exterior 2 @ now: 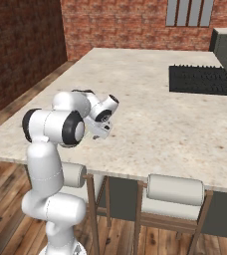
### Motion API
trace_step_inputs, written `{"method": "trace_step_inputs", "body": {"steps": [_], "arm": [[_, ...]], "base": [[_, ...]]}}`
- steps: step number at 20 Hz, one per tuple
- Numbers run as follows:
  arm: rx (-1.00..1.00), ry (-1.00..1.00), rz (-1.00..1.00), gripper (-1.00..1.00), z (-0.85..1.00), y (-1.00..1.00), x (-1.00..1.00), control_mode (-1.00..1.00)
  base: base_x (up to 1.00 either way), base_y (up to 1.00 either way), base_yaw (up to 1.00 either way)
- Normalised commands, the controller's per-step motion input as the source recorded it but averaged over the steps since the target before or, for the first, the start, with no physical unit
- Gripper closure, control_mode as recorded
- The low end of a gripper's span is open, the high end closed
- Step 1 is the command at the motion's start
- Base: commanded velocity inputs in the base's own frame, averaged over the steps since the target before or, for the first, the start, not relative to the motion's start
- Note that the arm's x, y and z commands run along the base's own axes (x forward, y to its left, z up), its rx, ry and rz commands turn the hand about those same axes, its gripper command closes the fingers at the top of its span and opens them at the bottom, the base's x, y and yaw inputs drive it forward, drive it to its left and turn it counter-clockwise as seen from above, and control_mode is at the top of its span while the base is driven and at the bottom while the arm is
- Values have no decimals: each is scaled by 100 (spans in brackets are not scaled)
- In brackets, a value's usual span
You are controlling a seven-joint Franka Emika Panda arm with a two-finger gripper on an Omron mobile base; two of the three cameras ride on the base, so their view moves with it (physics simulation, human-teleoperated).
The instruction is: Place the cup inside the bowl on the dining table and move the bowl to any counter.
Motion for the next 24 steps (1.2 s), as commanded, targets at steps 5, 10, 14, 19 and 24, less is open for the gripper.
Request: {"method": "trace_step_inputs", "body": {"steps": [5,10,14,19,24], "arm": [[1,0,4,-100,-3,2,1,-100],[1,0,0,-100,0,8,12,-100],[1,0,0,-100,0,15,14,-100],[0,0,0,-100,-7,12,3,-100],[0,0,0,-100,-18,1,0,-100]], "base": [[0,0,0],[0,0,0],[0,0,0],[0,0,0],[0,0,0]]}}
